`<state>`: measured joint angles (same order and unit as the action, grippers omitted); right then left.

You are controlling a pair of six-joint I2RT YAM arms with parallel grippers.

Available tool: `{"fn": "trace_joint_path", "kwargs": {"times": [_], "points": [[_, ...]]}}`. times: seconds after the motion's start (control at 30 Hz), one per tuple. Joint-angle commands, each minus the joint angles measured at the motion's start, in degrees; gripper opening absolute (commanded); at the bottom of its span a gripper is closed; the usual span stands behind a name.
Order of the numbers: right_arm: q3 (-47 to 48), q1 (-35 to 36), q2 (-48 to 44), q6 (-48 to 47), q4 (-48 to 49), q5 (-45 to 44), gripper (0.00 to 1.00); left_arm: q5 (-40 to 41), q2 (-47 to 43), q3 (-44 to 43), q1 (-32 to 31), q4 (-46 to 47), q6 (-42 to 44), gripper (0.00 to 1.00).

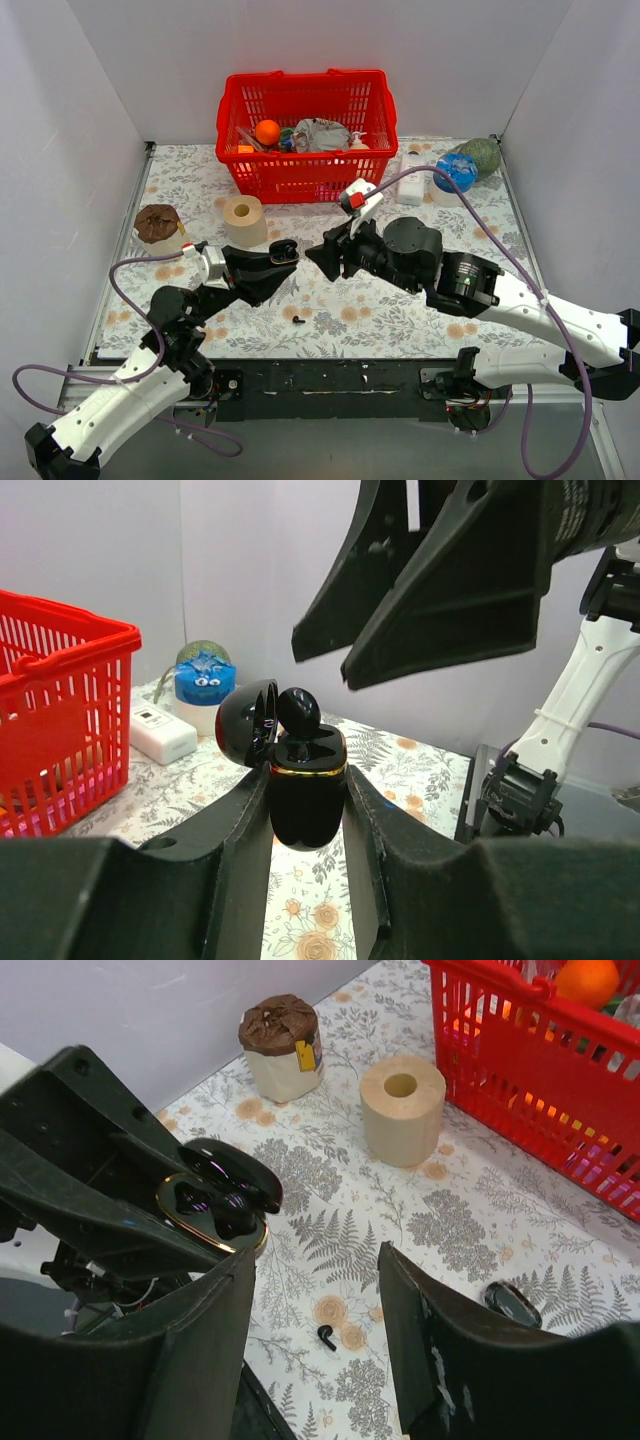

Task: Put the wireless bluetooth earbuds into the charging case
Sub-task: Adjust the earbud at the center of the board.

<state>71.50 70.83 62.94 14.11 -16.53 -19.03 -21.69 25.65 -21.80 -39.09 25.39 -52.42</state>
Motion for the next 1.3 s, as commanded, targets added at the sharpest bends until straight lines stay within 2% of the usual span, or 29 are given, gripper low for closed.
{"fn": "trace_joint_path", "kwargs": {"times": [0.0,0.17,0.4,0.53,0.57,0.63,0.67,0.7,0.87,0.97,1.27], "points": [[4.61,0.1,-0.44,-2.94,1.51,-0.48,0.61,-0.9,0.54,-2.63,0.16,2.39,-1.1,0.0],[1.36,0.01,-5.09,-4.18,3.26,-3.47,0.61,1.56,-0.68,-3.25,0.16,-0.07,-1.19,0.0],[-13.57,0.01,-14.5,-2.86,9.41,-7.25,0.59,4.9,-6.3,-2.19,0.16,-3.67,-2.16,0.0],[-21.65,-0.08,-15.31,0.12,7.5,-6.9,0.49,6.22,-9.56,-0.7,0.16,-4.82,-2.94,0.0],[-22.54,-0.16,-12.69,1.43,6.61,-6.12,0.38,6.4,-10.17,-0.44,0.16,-4.82,-3.21,0.0],[-24.91,-0.16,-8.99,2.23,6.25,-2.27,0.21,6.66,-11.06,-0.08,0.16,-4.82,-3.21,0.0],[-25.79,-0.08,-5.06,3.02,7.03,-1.46,0.08,6.58,-11.23,-0.08,0.16,-4.91,-2.78,0.0],[-26.67,-0.16,-3.1,3.64,8.35,-0.32,0.02,6.66,-11.24,-0.26,0.16,-5.34,-2.42,0.0],[-27.13,-0.51,11.29,1.89,17.74,2.5,0.01,6.66,-10.18,-2.19,0.16,-7.81,0.39,0.0],[-25.19,-1.39,19.38,1.54,19.61,5.49,0.01,6.4,-10.27,-2.54,0.16,-8.51,1.62,0.0],[-22.46,-5.52,30.66,1.8,26.46,12.43,0.01,5.7,-11.59,-1.49,0.07,-8.51,1.54,0.0]]}}
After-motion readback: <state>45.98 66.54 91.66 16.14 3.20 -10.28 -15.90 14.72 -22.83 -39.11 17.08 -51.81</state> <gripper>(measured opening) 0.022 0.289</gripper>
